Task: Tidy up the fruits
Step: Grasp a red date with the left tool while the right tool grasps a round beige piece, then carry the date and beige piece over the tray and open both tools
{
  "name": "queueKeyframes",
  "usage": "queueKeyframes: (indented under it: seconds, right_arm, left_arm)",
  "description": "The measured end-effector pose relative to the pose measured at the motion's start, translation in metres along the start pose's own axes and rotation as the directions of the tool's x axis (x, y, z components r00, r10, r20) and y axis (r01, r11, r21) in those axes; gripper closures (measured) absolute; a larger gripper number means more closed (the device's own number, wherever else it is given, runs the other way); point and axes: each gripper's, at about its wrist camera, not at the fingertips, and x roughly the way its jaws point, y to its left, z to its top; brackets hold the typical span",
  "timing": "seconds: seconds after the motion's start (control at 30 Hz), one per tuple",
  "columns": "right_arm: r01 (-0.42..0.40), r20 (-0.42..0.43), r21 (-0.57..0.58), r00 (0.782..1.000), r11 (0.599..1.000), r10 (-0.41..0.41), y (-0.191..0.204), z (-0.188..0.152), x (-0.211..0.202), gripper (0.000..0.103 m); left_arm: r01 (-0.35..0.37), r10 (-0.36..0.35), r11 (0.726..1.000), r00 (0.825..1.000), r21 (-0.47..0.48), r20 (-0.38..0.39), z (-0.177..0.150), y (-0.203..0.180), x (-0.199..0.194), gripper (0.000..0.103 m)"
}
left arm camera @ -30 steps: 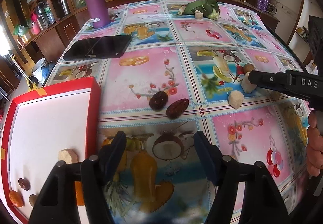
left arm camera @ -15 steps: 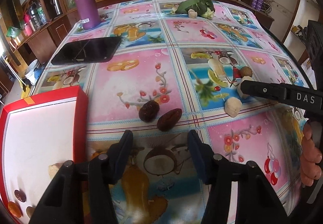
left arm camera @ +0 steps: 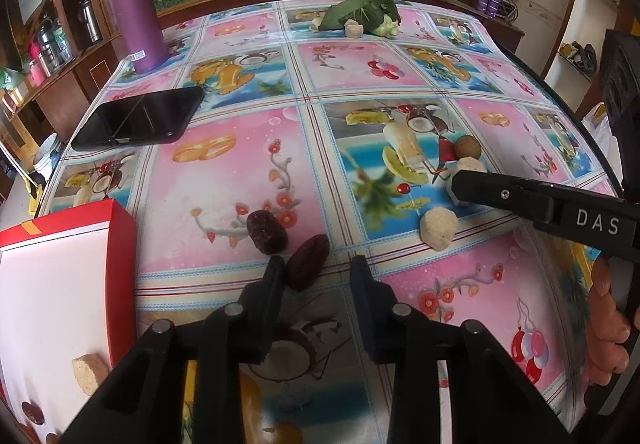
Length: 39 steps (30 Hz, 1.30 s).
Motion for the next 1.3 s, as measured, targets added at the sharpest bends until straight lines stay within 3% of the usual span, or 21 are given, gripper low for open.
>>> queueKeyframes:
  seconds: [0.2,0.5,0.83,1.07,1.2,1.3]
  right_arm:
    - [0.042,0.019,-0.049,0.999,0.998,-0.041,0.007,-0.002,0.001,0.077]
    - [0.033,0.050,-0.050,0.998,0.998,-0.031,0.007,-0.002,-0.004,0.077]
    - [-0.010,0.153,-0.069,0.988,0.998,0.021,0.015,-0.002,-0.021,0.077]
    - [-0.037,0.196,-0.101,0.979,0.994,0.057,0.034,-0.010,-0.027,0.078]
    - [-0.129,0.183,-0.137,0.971,0.982,0.153,0.074,-0.022,-0.026,0.078]
    - [-0.227,0.160,-0.173,0.954,0.958,0.255,0.117,-0.033,-0.021,0.078]
  left_arm:
    - [-0.008,0.008,1.000,1.000,-0.013,0.007,-0.001,0.001,-0.001,0.084]
    - [0.014,-0.012,0.998,0.999,-0.054,0.035,-0.007,0.002,-0.014,0.084]
    - [0.012,0.005,0.995,0.985,-0.099,0.170,-0.034,0.022,-0.084,0.084]
    - [-0.105,0.148,0.974,0.966,-0.203,0.212,-0.066,0.081,-0.121,0.084]
    - [-0.170,0.224,0.947,0.957,-0.271,0.182,-0.083,0.125,-0.127,0.084]
    - [-0.211,0.269,0.927,0.950,-0.309,0.159,-0.095,0.152,-0.130,0.084]
